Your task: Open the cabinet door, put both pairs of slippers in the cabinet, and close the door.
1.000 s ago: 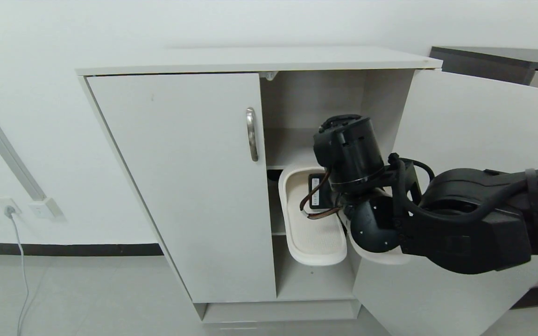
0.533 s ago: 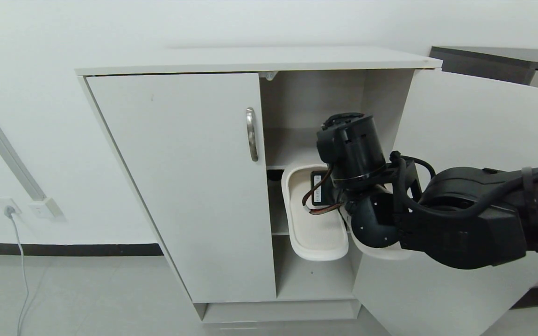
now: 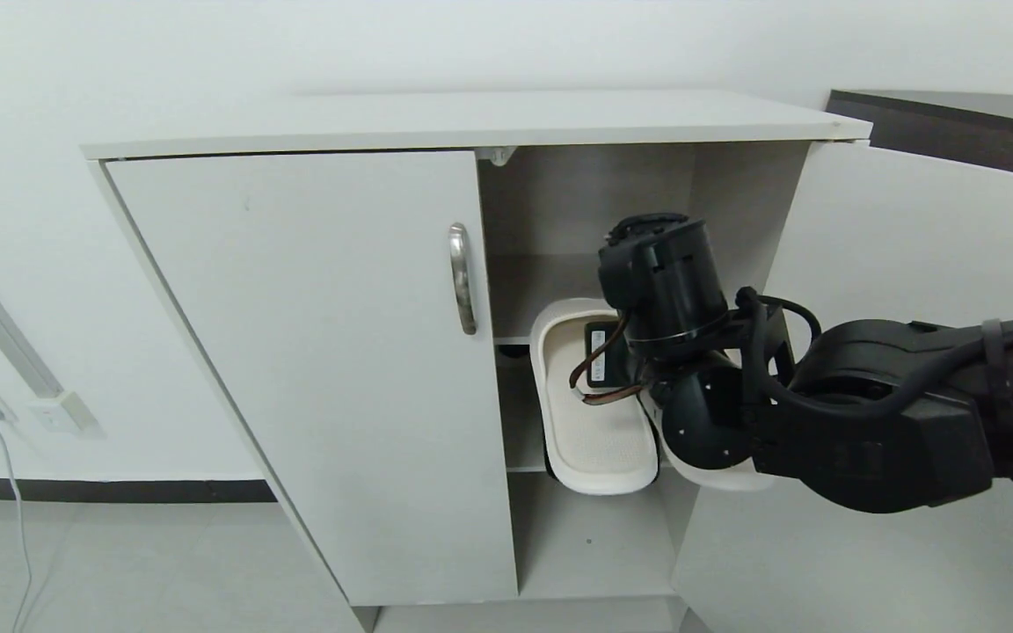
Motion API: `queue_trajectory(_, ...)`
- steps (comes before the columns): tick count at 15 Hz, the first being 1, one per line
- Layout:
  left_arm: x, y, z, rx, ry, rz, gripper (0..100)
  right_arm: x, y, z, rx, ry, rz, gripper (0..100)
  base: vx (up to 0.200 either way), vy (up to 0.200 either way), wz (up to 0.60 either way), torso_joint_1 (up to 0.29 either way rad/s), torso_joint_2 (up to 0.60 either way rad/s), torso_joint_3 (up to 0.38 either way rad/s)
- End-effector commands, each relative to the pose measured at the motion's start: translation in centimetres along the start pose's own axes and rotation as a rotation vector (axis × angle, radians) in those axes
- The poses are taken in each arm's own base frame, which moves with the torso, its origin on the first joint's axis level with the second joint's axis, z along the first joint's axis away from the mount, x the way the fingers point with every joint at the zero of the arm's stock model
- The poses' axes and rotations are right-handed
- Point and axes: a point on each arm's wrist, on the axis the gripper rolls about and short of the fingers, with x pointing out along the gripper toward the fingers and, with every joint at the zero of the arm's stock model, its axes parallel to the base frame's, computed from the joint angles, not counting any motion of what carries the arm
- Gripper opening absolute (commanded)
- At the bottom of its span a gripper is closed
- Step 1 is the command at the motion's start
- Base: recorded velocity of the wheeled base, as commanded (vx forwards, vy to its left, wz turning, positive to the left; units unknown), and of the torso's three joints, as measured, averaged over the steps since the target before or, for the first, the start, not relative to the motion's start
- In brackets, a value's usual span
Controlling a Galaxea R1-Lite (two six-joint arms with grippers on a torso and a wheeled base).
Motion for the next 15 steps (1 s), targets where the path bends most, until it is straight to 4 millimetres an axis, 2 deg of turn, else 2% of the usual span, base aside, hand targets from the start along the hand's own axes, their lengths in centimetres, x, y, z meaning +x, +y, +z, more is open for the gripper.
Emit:
queue_trajectory(1,0.0,0.0,0.0,-0.001,0.001,0.001,0,0.0,-0.1,-0.4,-0.009,0.007,-0.002,0,0.000,0.000,0.00,0.000,0.00,0.000)
queue_trajectory(8,0.0,0.0,0.0,0.001,0.001,0.000,0,1.7,0.0,-0.9,-0.018,-0.033,-0.016,0,0.000,0.000,0.00,0.000,0.00,0.000)
queue_trajectory(13,0.0,0.0,0.0,0.001,0.000,0.000,0,1.7,-0.1,-1.2,-0.021,-0.029,-0.019,0,0.200,0.000,0.00,0.000,0.00,0.005)
queue_trajectory(15,0.0,0.0,0.0,-0.001,0.000,0.000,0,1.8,-0.1,-1.2,-0.012,-0.037,-0.015,0,0.000,0.000,0.00,0.000,0.00,0.000)
